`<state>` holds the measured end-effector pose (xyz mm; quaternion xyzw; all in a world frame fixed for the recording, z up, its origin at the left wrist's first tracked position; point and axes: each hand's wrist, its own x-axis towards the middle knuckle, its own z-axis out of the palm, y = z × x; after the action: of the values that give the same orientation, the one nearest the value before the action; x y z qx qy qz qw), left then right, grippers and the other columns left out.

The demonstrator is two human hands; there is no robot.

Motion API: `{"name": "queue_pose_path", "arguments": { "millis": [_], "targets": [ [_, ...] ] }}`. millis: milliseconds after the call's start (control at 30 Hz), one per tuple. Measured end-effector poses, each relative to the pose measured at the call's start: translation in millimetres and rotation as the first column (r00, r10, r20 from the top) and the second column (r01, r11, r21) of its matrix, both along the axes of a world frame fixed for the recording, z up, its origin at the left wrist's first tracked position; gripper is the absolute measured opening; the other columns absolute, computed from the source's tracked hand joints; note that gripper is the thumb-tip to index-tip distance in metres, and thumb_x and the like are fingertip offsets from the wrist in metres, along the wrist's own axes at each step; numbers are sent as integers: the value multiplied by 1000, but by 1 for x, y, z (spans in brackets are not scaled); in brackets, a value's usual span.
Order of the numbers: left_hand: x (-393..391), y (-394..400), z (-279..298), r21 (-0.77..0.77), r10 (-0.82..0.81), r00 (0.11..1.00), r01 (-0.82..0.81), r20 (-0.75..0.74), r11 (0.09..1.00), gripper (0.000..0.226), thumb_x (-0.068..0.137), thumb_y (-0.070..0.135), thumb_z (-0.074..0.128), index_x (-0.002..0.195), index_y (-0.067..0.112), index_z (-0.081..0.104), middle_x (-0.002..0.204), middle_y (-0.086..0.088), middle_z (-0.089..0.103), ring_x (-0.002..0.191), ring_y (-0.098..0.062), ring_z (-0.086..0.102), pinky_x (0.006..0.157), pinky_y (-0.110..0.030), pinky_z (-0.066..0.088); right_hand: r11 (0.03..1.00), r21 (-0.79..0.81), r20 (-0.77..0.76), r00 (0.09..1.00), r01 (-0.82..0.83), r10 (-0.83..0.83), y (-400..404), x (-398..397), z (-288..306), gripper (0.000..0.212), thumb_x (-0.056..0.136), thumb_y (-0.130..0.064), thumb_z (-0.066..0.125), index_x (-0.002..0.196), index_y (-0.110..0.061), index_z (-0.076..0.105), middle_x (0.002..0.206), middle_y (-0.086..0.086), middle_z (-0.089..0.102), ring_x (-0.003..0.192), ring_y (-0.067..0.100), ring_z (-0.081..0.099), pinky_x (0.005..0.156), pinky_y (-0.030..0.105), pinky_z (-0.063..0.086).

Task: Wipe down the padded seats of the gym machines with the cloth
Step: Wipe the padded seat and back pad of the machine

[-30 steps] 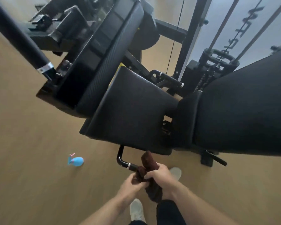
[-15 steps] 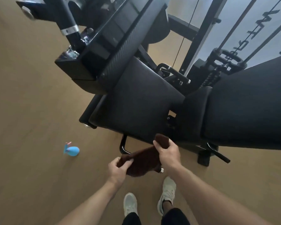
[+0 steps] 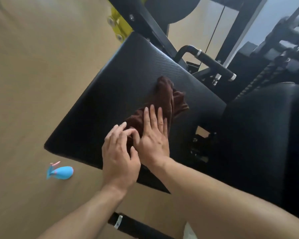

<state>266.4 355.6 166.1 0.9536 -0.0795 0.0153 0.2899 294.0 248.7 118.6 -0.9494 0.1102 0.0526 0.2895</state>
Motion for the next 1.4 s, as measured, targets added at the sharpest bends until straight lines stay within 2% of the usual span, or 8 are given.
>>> {"name": "queue_pose_path", "arguments": {
  "millis": [233,467,733,900,1067,1167,1233,1400],
  "targets": [
    [68,-24,-4,17,-20,996,19,83,1000,58,84,12,73,136,20,52,139,0,55,134,-15,42,115,-33,35,991,-108,167,981,-82,100,-66,96,2,65,101,-61,28,160,-37,15,170,-13,5,155,21,-18,122,51,-16],
    [86,-13,21,-102,209,976,-202,63,974,54,89,17,69,138,20,49,140,2,52,135,-13,40,117,-34,34,984,-77,91,983,164,-156,-83,158,7,72,92,-76,28,157,-48,18,170,-8,-5,153,34,-21,121,55,-17],
    [52,27,19,-261,364,923,-323,128,910,42,90,5,60,131,17,54,133,10,52,130,-17,49,112,-28,35,929,-134,383,846,-346,371,-1,68,14,69,89,-65,51,151,-37,42,164,-8,31,156,26,9,125,47,10],
    [-3,39,22,-326,429,903,-408,-7,853,37,91,7,64,126,18,58,131,5,59,123,-12,53,107,-24,38,920,-1,453,820,-393,351,28,-15,9,39,95,-30,55,133,-27,63,149,-6,54,149,21,34,122,39,24],
    [-83,49,39,-249,365,856,-468,-366,848,35,88,3,68,111,29,61,113,5,66,112,-19,61,98,-35,46,965,69,235,945,-252,230,19,-101,19,35,87,-14,67,117,-31,69,127,-13,68,129,11,57,98,35,53],
    [-122,52,63,-224,306,801,-470,-515,854,34,89,2,67,102,33,61,107,6,70,105,-17,66,92,-33,50,957,268,-120,990,108,-78,4,-143,51,38,86,-8,68,109,-39,69,108,-19,71,107,7,64,91,29,54],
    [-141,47,76,-213,273,718,-508,-640,835,31,93,4,65,104,32,58,113,1,69,105,-15,64,97,-35,50,819,410,-317,905,401,-284,-2,-166,81,42,84,-3,61,100,-40,70,96,-18,72,94,6,67,84,27,55],
    [-174,22,110,-317,-49,461,-526,-886,789,41,98,27,62,135,12,56,130,-2,63,118,-15,59,100,-30,45,527,637,-324,816,563,-480,-5,-230,156,35,89,1,64,101,-30,72,97,-11,76,91,0,70,84,21,56]
  ]
}}
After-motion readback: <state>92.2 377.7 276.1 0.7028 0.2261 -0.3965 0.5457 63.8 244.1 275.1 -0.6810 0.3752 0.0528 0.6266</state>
